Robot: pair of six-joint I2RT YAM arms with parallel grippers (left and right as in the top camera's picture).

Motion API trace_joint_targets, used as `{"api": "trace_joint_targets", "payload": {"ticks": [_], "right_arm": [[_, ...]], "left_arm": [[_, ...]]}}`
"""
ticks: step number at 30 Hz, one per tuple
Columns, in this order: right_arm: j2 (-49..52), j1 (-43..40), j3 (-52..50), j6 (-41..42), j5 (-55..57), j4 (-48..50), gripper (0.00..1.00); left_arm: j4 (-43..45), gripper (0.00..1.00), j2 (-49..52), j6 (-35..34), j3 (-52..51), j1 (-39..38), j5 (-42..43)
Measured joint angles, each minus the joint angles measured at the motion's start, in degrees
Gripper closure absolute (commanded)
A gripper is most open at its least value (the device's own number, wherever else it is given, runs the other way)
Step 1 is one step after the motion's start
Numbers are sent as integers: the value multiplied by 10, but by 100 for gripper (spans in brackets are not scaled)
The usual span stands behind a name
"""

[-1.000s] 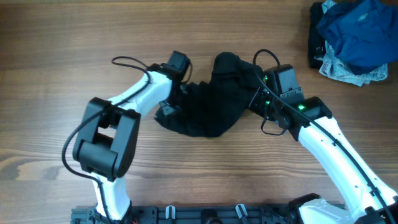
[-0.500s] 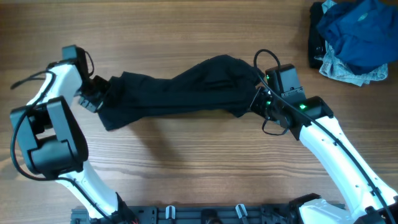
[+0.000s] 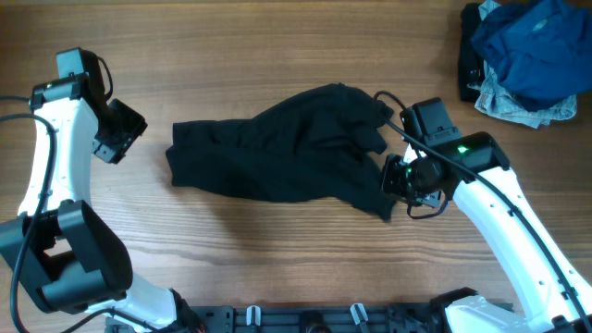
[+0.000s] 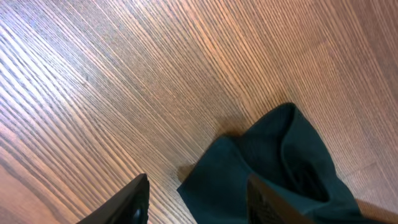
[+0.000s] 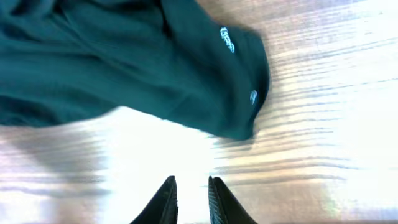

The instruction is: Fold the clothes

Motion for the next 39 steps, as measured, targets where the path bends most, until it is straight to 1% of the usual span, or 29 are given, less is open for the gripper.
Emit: {"api": "trace_joint_targets", "payload": {"ticks": [2,3,4,5,7,8,9,10,11,13,16,18,19,20,21,22,23,26,30,32,34,37,39], "right_arm": [[0,0,1,-16,2,-16,32],[0,0,1,-23,8,-11,25],[0,0,1,-25,15,7,24],[0,0,2,-32,19,40,24],[0,0,2,-54,21,122,24],[1,0,3,-65,24,169,24],[5,0,3,-70,25,196,24],[17,0,4,-75,25,228,24],[51,0,7,-79,25,256,24],[108,0,7,-84,10,279,26],[204,0,7,-120,-51,316,29],[228,0,7,-138,-66,320,32],[232,0,7,-145,-69,321,37],[234,0,7,-151,-71,322,46],[234,0,7,-157,-71,328,71],[234,0,7,-161,-70,334,84],[234,0,7,-162,-66,338,94],[234,0,7,-158,-40,353,96],[234,-4,7,-134,39,353,96],[234,-35,7,-99,82,354,96],[234,-62,10,-78,95,340,96],[234,-101,35,-52,109,315,96],[234,-115,43,-40,127,294,95]], "left_arm": [[0,47,0,0,0,-4,-4],[1,42,0,0,0,-10,-6],[2,36,0,2,0,-22,-9],[5,35,0,5,0,-38,-10],[12,16,0,7,0,-68,-15],[13,9,0,7,0,-84,-15],[14,4,0,7,0,-97,-15],[14,0,0,9,0,-108,-15],[15,0,0,8,0,-116,-15],[14,1,0,9,0,-120,-15],[15,0,0,9,0,-120,-15],[16,0,0,9,0,-120,-15],[16,0,0,9,0,-120,-15],[16,0,0,9,0,-120,-15],[17,0,0,9,0,-120,-15],[18,0,0,9,0,-120,-15],[18,0,0,9,0,-120,-15],[18,0,0,9,0,-120,-15],[17,0,0,9,0,-120,-15],[17,2,0,9,0,-120,-8],[13,2,0,9,0,-121,13],[21,2,0,11,0,-150,42],[40,2,0,11,0,-197,52]]}}
